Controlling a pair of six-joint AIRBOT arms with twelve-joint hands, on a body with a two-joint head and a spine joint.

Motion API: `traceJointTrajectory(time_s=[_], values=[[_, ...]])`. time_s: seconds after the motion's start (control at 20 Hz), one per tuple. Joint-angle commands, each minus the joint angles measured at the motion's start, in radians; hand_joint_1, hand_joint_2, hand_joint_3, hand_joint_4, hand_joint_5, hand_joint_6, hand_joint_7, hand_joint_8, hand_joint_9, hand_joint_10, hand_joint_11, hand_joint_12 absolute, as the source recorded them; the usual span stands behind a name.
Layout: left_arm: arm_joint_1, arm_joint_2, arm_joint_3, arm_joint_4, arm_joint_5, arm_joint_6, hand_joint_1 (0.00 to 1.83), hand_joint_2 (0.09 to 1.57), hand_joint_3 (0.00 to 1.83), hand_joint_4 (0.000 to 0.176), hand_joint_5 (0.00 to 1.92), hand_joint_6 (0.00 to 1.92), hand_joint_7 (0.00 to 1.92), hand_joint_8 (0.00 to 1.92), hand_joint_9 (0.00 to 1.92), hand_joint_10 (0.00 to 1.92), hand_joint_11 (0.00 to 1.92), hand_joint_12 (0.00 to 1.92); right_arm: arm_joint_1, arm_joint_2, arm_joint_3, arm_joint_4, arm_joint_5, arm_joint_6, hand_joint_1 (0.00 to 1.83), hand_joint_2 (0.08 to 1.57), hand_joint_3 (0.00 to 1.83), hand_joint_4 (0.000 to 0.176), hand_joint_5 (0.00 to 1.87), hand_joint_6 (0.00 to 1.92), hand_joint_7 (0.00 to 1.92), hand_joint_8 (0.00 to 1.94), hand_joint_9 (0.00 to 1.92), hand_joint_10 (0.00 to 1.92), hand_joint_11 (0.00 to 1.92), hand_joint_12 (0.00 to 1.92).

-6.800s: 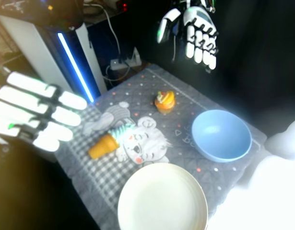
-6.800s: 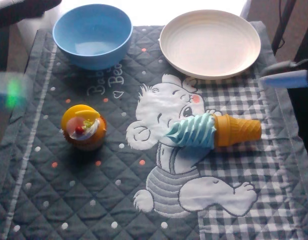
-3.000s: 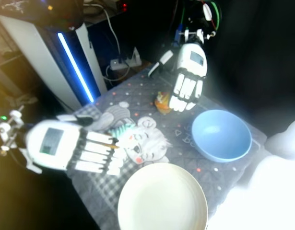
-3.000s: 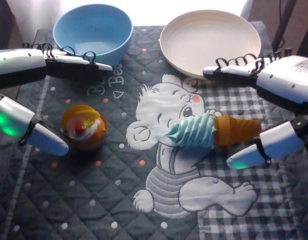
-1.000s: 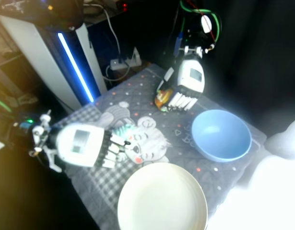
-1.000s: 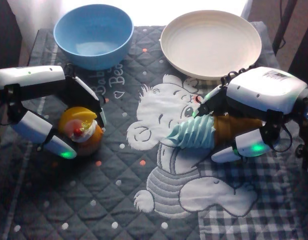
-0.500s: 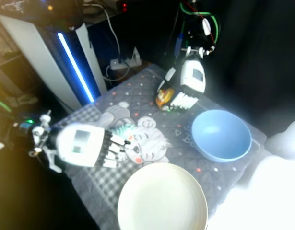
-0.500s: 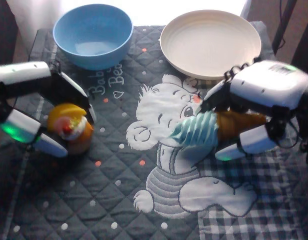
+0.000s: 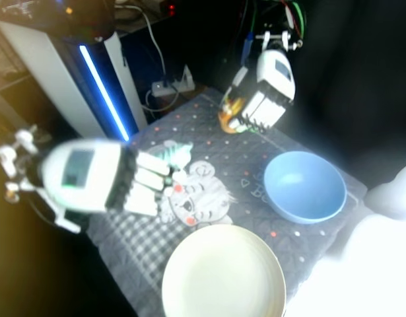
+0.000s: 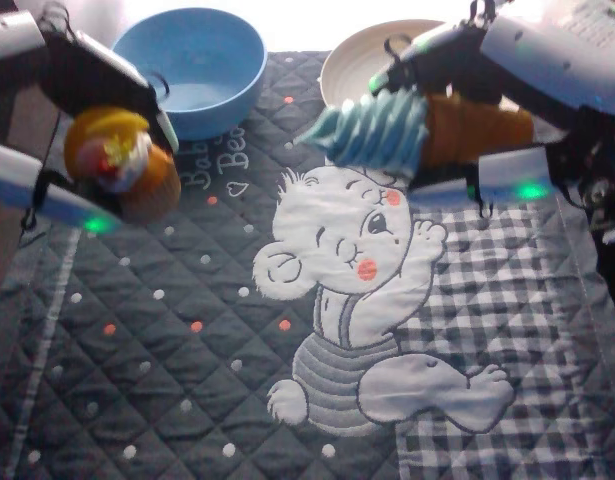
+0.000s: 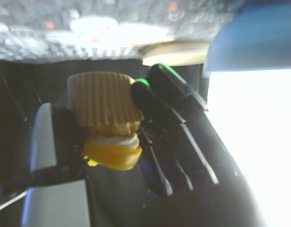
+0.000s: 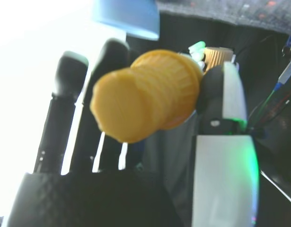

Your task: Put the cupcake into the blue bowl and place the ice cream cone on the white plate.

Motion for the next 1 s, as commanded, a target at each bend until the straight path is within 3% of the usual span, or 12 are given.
traceJointTrajectory(time_s=[0.0, 0.1, 0.15, 0.2, 0.3, 0.4, 0.6, 0.7, 0.75, 0.8, 0.9, 0.95], values=[[-0.026, 0.001, 0.006, -0.056, -0.104, -0.004, 1.40, 1.00, 0.00, 0.000, 1.13, 0.64, 1.34, 0.21, 1.27, 0.76, 1.13, 0.88, 0.026, 0.007, 0.002, 0.032, 0.141, -0.011, 1.27, 1.08, 0.00, 0.000, 1.00, 0.77, 1.14, 0.90, 1.14, 0.90, 0.91, 1.48], [-0.070, -0.004, 0.029, -0.056, -0.081, -0.004, 1.40, 1.00, 0.00, 0.000, 1.14, 0.58, 1.40, 0.11, 1.24, 0.81, 1.06, 0.94, 0.049, 0.007, 0.015, 0.041, 0.140, -0.020, 1.29, 1.06, 0.00, 0.000, 1.07, 0.61, 1.20, 0.84, 1.23, 1.03, 1.02, 1.56], [-0.095, -0.016, 0.050, -0.055, -0.058, -0.007, 1.40, 1.01, 0.00, 0.000, 1.11, 0.65, 1.41, 0.06, 1.22, 0.87, 1.03, 0.97, 0.061, 0.007, 0.025, 0.050, 0.138, -0.028, 1.28, 1.07, 0.00, 0.000, 1.02, 0.66, 1.17, 0.90, 1.24, 1.10, 1.06, 1.62], [-0.116, -0.031, 0.076, -0.049, -0.031, -0.019, 1.40, 1.02, 0.00, 0.000, 1.08, 0.70, 1.34, 0.16, 1.16, 0.95, 0.98, 0.99, 0.081, 0.005, 0.035, 0.055, 0.130, -0.034, 1.28, 1.08, 0.00, 0.000, 0.99, 0.70, 1.16, 0.93, 1.25, 1.12, 1.09, 1.63], [-0.155, -0.057, 0.127, -0.044, 0.013, -0.038, 1.40, 1.04, 0.00, 0.000, 1.06, 0.77, 1.22, 0.35, 1.13, 0.98, 1.03, 0.96, 0.146, -0.008, 0.061, 0.056, 0.078, -0.070, 1.29, 1.04, 0.00, 0.000, 1.08, 0.62, 1.24, 0.74, 1.25, 0.90, 1.08, 1.46], [-0.188, -0.073, 0.161, -0.041, 0.053, -0.038, 1.39, 1.05, 0.00, 0.000, 1.02, 0.82, 1.18, 0.42, 1.11, 1.05, 1.05, 0.99, 0.206, -0.031, 0.091, 0.055, 0.000, -0.114, 1.29, 1.04, 0.00, 0.000, 1.08, 0.63, 1.26, 0.69, 1.30, 0.71, 1.10, 1.38], [-0.292, -0.141, 0.254, 0.028, 0.162, -0.093, 1.40, 1.04, 0.00, 0.000, 1.06, 0.80, 1.13, 0.62, 1.12, 0.89, 1.01, 0.84, 0.262, -0.105, 0.200, 0.074, -0.117, -0.114, 1.29, 1.03, 0.00, 0.000, 1.10, 0.62, 1.30, 0.61, 1.33, 0.59, 1.12, 1.32], [-0.318, -0.192, 0.319, 0.037, 0.220, -0.105, 1.40, 1.04, 0.00, 0.000, 1.06, 0.78, 1.11, 0.69, 1.13, 0.87, 1.02, 0.84, 0.288, -0.142, 0.260, 0.099, -0.168, -0.114, 1.30, 1.01, 0.00, 0.000, 1.17, 0.47, 1.33, 0.56, 1.36, 0.54, 1.13, 1.32], [-0.324, -0.204, 0.334, 0.042, 0.239, -0.105, 1.40, 1.05, 0.00, 0.000, 1.04, 0.76, 1.11, 0.69, 1.13, 0.93, 1.00, 0.96, 0.298, -0.153, 0.278, 0.104, -0.186, -0.114, 1.30, 1.01, 0.00, 0.000, 1.17, 0.47, 1.32, 0.59, 1.36, 0.53, 1.13, 1.33], [-0.332, -0.221, 0.353, 0.044, 0.260, -0.105, 1.39, 1.03, 0.00, 0.000, 1.08, 0.70, 1.17, 0.56, 1.17, 0.91, 1.00, 1.07, 0.312, -0.172, 0.303, 0.106, -0.211, -0.114, 1.30, 1.02, 0.00, 0.000, 1.15, 0.50, 1.31, 0.60, 1.37, 0.52, 1.14, 1.32], [-0.357, -0.263, 0.397, 0.061, 0.312, -0.106, 1.39, 1.04, 0.00, 0.000, 1.03, 0.80, 1.15, 0.57, 1.13, 0.94, 0.98, 1.08, 0.336, -0.205, 0.350, 0.107, -0.265, -0.114, 1.30, 1.02, 0.00, 0.000, 1.13, 0.55, 1.31, 0.60, 1.39, 0.47, 1.17, 1.27], [-0.366, -0.281, 0.413, 0.072, 0.337, -0.106, 1.39, 1.03, 0.00, 0.000, 1.05, 0.76, 1.21, 0.48, 1.18, 0.90, 0.99, 1.06, 0.339, -0.215, 0.366, 0.113, -0.281, -0.114, 1.30, 1.02, 0.00, 0.000, 1.11, 0.60, 1.32, 0.58, 1.40, 0.43, 1.19, 1.22]])
